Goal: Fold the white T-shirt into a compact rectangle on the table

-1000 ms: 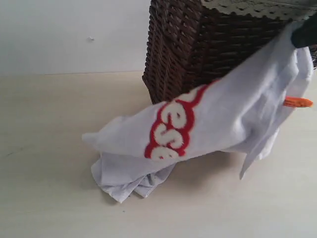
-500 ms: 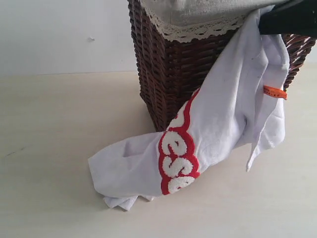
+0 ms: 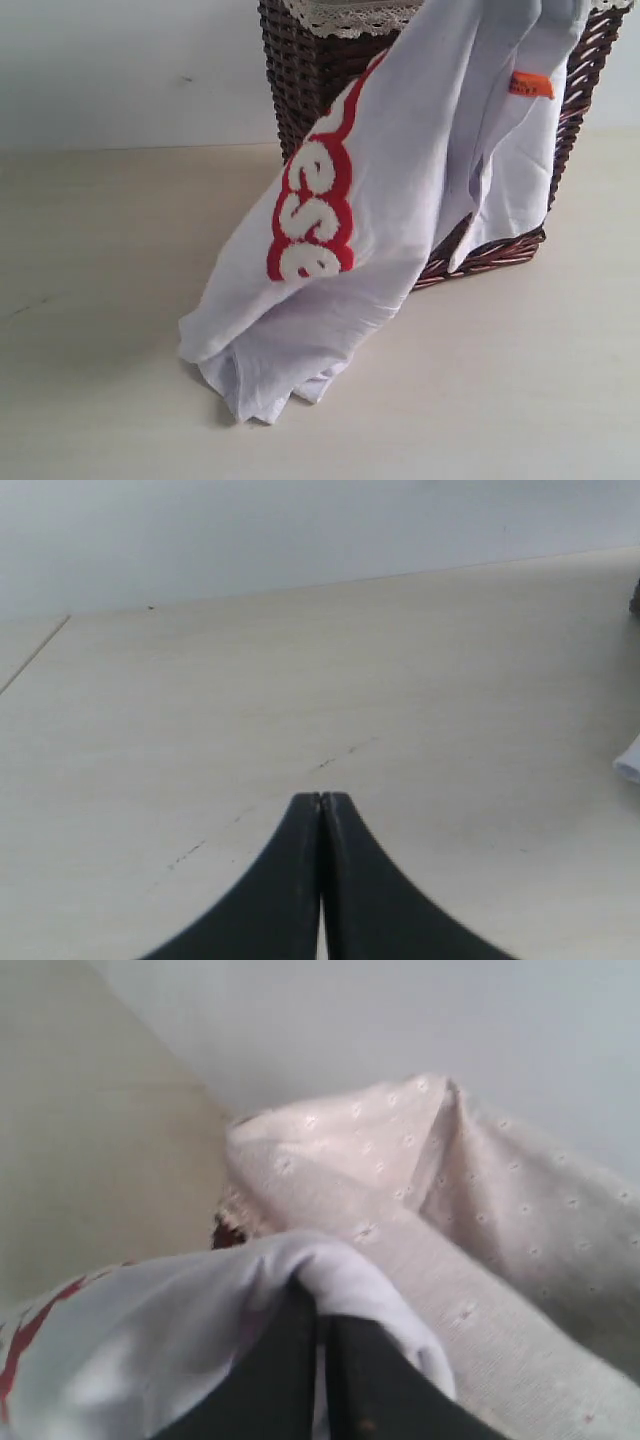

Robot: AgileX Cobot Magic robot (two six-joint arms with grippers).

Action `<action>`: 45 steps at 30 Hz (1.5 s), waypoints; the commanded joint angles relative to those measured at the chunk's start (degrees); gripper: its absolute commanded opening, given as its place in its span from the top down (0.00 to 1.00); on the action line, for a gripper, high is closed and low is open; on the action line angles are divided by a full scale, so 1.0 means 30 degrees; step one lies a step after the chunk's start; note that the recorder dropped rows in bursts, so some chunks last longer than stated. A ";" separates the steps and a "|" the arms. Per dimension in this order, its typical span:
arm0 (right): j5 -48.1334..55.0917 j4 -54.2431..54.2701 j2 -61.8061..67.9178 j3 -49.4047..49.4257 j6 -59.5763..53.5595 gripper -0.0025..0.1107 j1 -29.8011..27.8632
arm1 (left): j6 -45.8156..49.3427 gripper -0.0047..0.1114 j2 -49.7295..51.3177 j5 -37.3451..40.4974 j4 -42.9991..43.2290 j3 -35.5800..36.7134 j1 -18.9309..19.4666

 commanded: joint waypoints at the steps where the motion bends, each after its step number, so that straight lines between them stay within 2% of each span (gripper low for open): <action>1: 0.2228 -0.7501 -0.0407 0.0013 0.0406 0.98 -0.0091 | 0.0022 0.96 -0.0117 -0.0107 -0.0065 -0.0011 -0.0093; 7: 0.2228 -1.6534 0.0017 0.0739 0.2290 0.98 -0.0558 | 0.0022 0.96 -0.0117 -0.0107 -0.0065 -0.0011 -0.0093; 10: 0.2228 -1.7759 0.0705 0.1118 0.2521 0.98 -0.1485 | 0.0022 0.96 -0.0117 -0.0107 -0.0065 -0.0011 -0.0093; 14: 0.2228 -1.7187 0.1991 0.1625 0.1831 0.96 -0.3579 | 0.0022 0.96 -0.0117 -0.0107 -0.0065 -0.0011 -0.0093; 18: 0.2228 -1.7153 0.3374 0.1661 0.0565 0.81 -0.4919 | 0.0022 0.96 -0.0117 -0.0107 -0.0065 -0.0011 -0.0093; 23: 0.2228 -1.7201 0.4628 0.1661 0.0512 0.53 -0.5795 | 0.0022 0.96 -0.0117 -0.0107 -0.0065 -0.0011 -0.0093; 26: 0.1695 -1.6921 0.4639 0.1661 0.0726 0.46 -0.5795 | 0.0022 0.96 -0.0117 -0.0107 -0.0065 -0.0011 -0.0093; 29: 0.1642 -1.5054 0.3676 0.1661 0.0726 0.46 -0.5751 | 0.0022 0.96 -0.0117 -0.0107 -0.0065 -0.0011 -0.0093; 33: 0.2228 -0.9816 0.1278 0.1672 -0.0753 0.46 -0.5751 | 0.0022 0.96 -0.0117 -0.0107 -0.0065 -0.0011 -0.0093; 39: 0.2228 -0.2998 0.1139 0.3440 -0.1618 0.49 -0.4018 | 0.0022 0.96 -0.0117 -0.0107 -0.0065 -0.0011 -0.0093; 42: 0.2228 -0.0667 0.2524 0.5019 -0.2220 0.61 -0.2294 | 0.0022 0.96 -0.0117 -0.0107 -0.0065 -0.0011 -0.0093; 45: 0.2228 0.0107 0.3972 0.5912 -0.3930 0.81 -0.0717 | 0.0022 0.96 -0.0117 -0.0107 -0.0065 -0.0011 -0.0093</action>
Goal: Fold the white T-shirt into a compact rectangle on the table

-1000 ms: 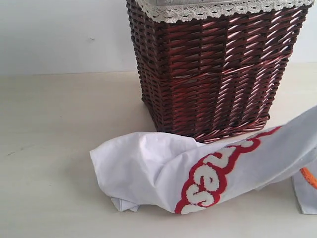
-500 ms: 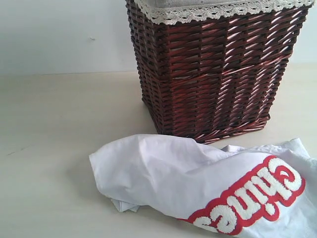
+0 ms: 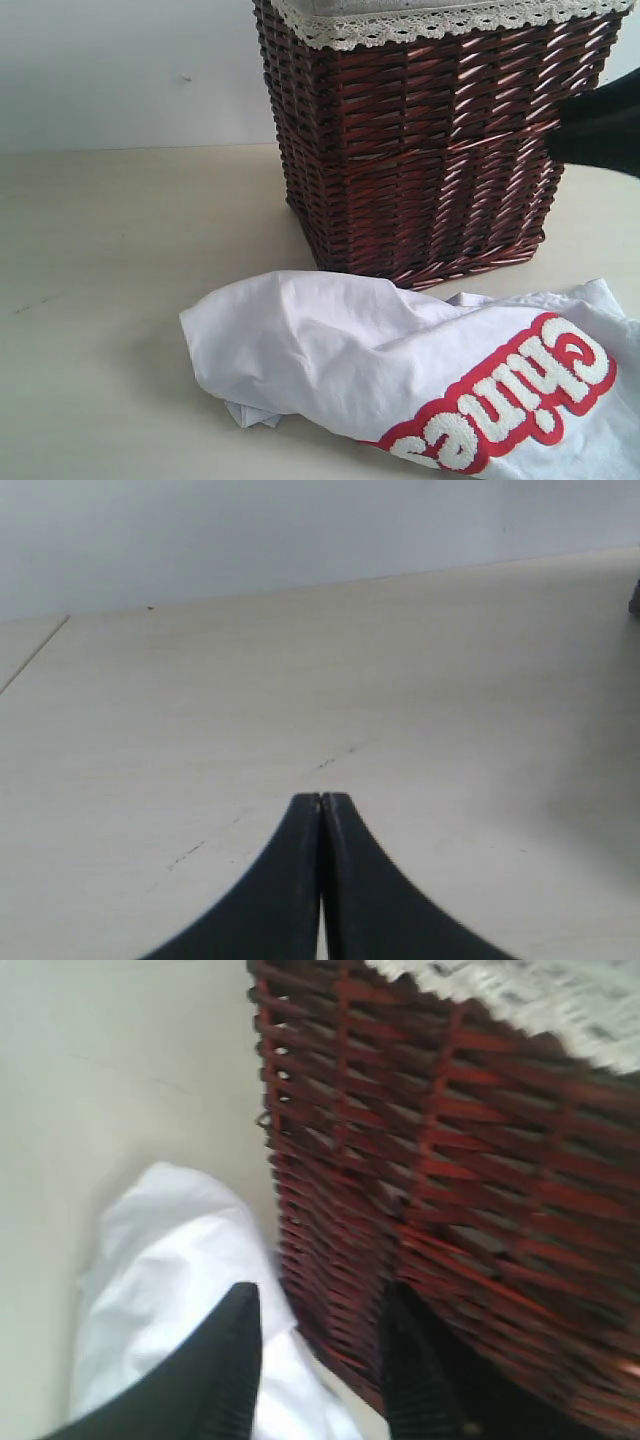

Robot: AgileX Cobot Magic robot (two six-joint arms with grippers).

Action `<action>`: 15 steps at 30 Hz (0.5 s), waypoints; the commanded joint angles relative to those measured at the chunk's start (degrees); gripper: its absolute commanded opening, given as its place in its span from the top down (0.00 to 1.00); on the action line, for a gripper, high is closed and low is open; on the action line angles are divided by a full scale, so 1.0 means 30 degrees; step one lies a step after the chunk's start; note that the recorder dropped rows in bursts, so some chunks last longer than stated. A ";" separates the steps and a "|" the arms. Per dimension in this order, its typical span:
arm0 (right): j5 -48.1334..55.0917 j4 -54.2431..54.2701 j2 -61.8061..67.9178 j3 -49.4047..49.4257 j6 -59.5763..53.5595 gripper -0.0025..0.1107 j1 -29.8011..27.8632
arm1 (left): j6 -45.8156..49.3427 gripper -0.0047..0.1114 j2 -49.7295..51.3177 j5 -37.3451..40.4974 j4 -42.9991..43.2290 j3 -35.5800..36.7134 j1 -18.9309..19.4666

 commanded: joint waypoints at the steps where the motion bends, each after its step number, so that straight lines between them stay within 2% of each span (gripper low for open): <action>1: -0.0013 0.1749 0.2006 0.1199 -0.2326 0.88 0.2162 | 0.0022 0.96 -0.0117 -0.0107 -0.0065 -0.0011 -0.0093; 2: -0.0652 0.1891 0.2479 0.1281 -0.2722 0.95 0.2515 | 0.0022 0.96 -0.0117 -0.0107 -0.0065 -0.0011 -0.0093; 3: -0.1301 0.2241 0.2839 0.1276 -0.2957 0.98 0.2749 | 0.0022 0.96 -0.0117 -0.0107 -0.0065 -0.0011 -0.0093; 6: -0.3442 0.4312 0.3962 0.1287 -0.3831 0.98 0.3354 | 0.0022 0.96 -0.0117 -0.0107 -0.0065 -0.0011 -0.0093; 10: -0.4385 0.9230 0.5289 0.1248 -0.3831 0.98 0.3958 | 0.0022 0.96 -0.0117 -0.0107 -0.0065 -0.0011 -0.0093; 15: -0.4385 0.9463 0.6891 -0.0114 -0.3789 0.98 0.4979 | 0.0022 0.96 -0.0117 -0.0107 -0.0065 -0.0011 -0.0093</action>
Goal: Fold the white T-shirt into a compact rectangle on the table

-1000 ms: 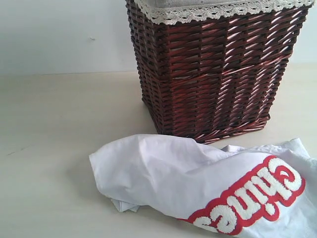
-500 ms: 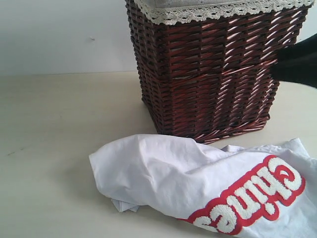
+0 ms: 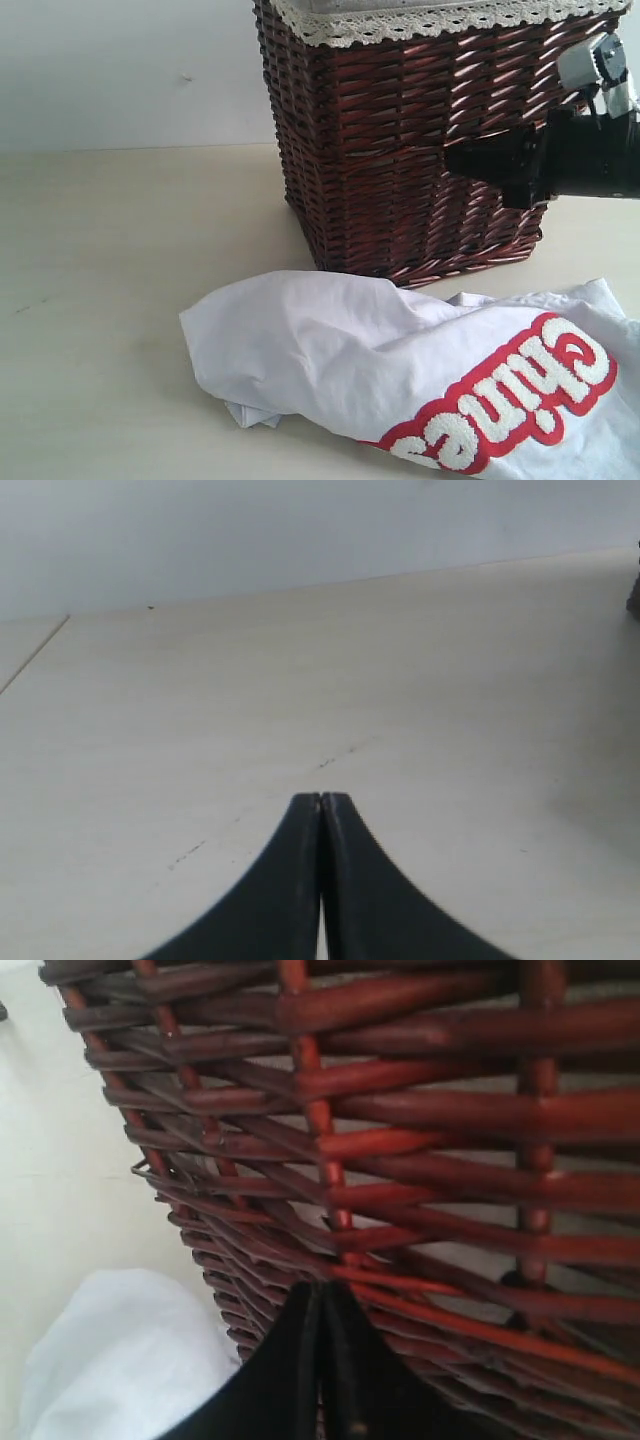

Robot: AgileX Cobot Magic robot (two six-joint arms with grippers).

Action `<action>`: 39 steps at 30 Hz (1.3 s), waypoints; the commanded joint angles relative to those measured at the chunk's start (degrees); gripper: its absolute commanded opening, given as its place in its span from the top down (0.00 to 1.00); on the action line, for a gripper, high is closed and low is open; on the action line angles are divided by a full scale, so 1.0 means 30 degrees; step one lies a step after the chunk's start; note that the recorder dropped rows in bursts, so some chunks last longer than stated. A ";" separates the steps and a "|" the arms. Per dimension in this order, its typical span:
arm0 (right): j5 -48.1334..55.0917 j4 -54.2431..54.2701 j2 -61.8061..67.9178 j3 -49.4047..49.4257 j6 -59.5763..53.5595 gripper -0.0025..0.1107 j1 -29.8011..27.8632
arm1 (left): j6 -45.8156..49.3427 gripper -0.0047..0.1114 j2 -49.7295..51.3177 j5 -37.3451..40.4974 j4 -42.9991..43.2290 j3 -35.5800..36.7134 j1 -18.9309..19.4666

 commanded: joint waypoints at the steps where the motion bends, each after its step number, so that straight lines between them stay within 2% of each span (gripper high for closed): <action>1: -0.0317 0.0950 0.1436 -0.1434 -0.0287 0.98 0.0971 | 0.0022 0.96 -0.0117 -0.0107 -0.0065 -0.0011 -0.0093; 4: -0.0857 0.0950 0.2258 -0.2704 -0.0287 0.98 0.1454 | 0.0022 0.96 -0.0117 -0.0107 -0.0065 -0.0011 -0.0093; 11: -0.4736 0.0950 0.3635 -0.5562 -0.0243 0.98 0.1774 | 0.0022 0.96 -0.0117 -0.0107 -0.0065 -0.0011 -0.0093; 17: -0.4703 0.0950 0.4965 -0.7669 -0.0243 0.98 0.1774 | 0.0022 0.96 -0.0117 -0.0107 -0.0065 -0.0011 -0.0093; 21: -0.3744 0.0950 0.4193 -0.7566 0.1092 0.98 0.1774 | 0.0022 0.96 -0.0117 -0.0107 -0.0065 -0.0011 -0.0093; 22: -0.3478 0.0220 0.3778 -0.7430 0.1562 0.98 0.1774 | 0.0022 0.96 -0.0117 -0.0107 -0.0065 -0.0011 -0.0093; 25: -0.2187 -0.5791 0.1661 -0.7188 0.3629 0.98 0.1774 | 0.0022 0.96 -0.0117 -0.0107 -0.0065 -0.0011 -0.0093; 28: 0.0480 -1.3945 -0.0454 -0.7108 0.6099 0.98 0.1738 | 0.0022 0.96 -0.0117 -0.0107 -0.0065 -0.0011 -0.0093; 31: 0.4055 -1.9859 -0.1845 -0.7108 0.6690 0.98 0.0848 | 0.0022 0.96 -0.0117 -0.0107 -0.0065 -0.0011 -0.0093; 33: 0.4055 -2.1253 -0.1926 -0.6941 0.6942 0.98 -0.0445 | 0.0022 0.96 -0.0117 -0.0107 -0.0065 -0.0011 -0.0093; 36: 0.3725 -2.0210 -0.1358 -0.6222 0.7034 0.98 -0.3486 | 0.0022 0.96 -0.0117 -0.0107 -0.0065 -0.0011 -0.0093; 39: 0.1158 -1.7305 -0.0038 -0.5567 0.7034 0.90 -0.5514 | 0.0022 0.96 -0.0117 -0.0107 -0.0065 -0.0011 -0.0093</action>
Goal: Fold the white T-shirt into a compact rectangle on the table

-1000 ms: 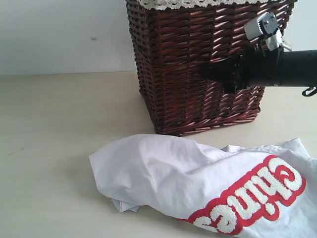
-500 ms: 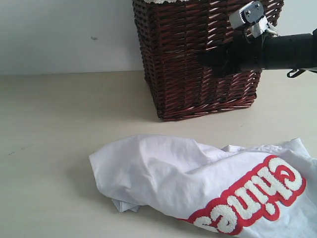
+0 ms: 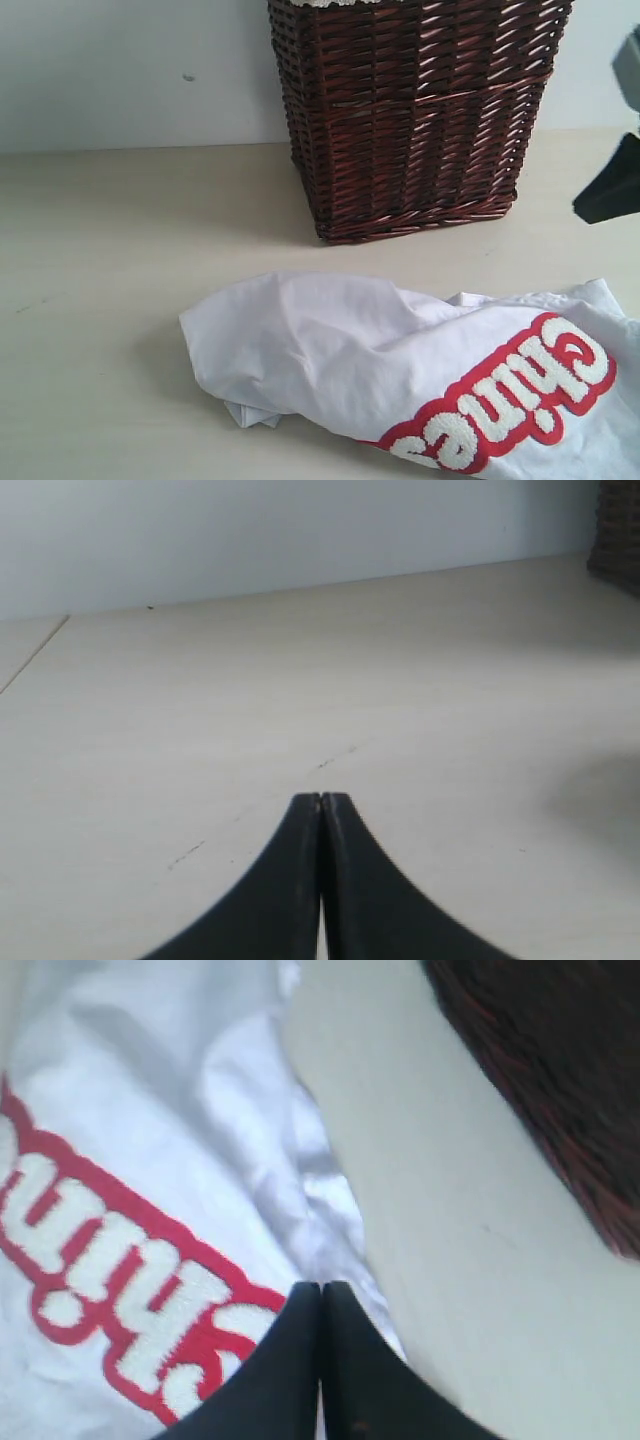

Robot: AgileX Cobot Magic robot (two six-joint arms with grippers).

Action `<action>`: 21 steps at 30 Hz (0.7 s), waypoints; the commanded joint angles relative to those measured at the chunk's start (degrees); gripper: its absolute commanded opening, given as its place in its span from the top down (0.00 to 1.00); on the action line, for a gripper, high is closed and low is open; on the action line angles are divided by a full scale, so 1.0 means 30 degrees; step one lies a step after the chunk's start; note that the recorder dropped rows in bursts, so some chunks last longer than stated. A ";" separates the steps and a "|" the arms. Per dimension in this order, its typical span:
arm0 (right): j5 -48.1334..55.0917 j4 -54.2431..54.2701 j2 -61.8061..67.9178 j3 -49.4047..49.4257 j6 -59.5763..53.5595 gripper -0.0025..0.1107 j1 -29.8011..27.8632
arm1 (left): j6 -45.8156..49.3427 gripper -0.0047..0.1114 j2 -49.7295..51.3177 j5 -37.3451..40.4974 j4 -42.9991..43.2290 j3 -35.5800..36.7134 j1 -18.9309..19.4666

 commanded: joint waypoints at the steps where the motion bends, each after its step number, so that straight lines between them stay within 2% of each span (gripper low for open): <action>1: -0.2826 0.3280 0.1902 0.0817 0.0172 0.85 -0.2516 | 0.0022 0.96 -0.0117 -0.0107 -0.0065 -0.0011 -0.0093; 5: -0.3790 0.5142 0.4094 0.0856 0.0410 0.66 -0.2655 | 0.0022 0.96 -0.0117 -0.0107 -0.0065 -0.0011 -0.0093; 7: -0.3790 0.5466 0.5094 0.0856 0.0404 0.62 -0.2654 | 0.0022 0.96 -0.0117 -0.0107 -0.0065 -0.0011 -0.0093; 10: -0.4734 0.4773 0.6104 0.0856 0.0705 0.62 -0.2654 | 0.0022 0.96 -0.0117 -0.0107 -0.0065 -0.0011 -0.0093; 13: -0.6337 0.2495 0.6752 0.0856 0.1460 0.62 -0.2654 | 0.0022 0.96 -0.0117 -0.0107 -0.0065 -0.0011 -0.0093; 16: -0.6171 0.0986 0.6990 0.0856 0.1566 0.62 -0.2654 | 0.0022 0.96 -0.0117 -0.0107 -0.0065 -0.0011 -0.0093; 21: -0.6216 0.0745 0.7216 0.0856 0.1566 0.62 -0.2654 | 0.0022 0.96 -0.0117 -0.0107 -0.0065 -0.0011 -0.0093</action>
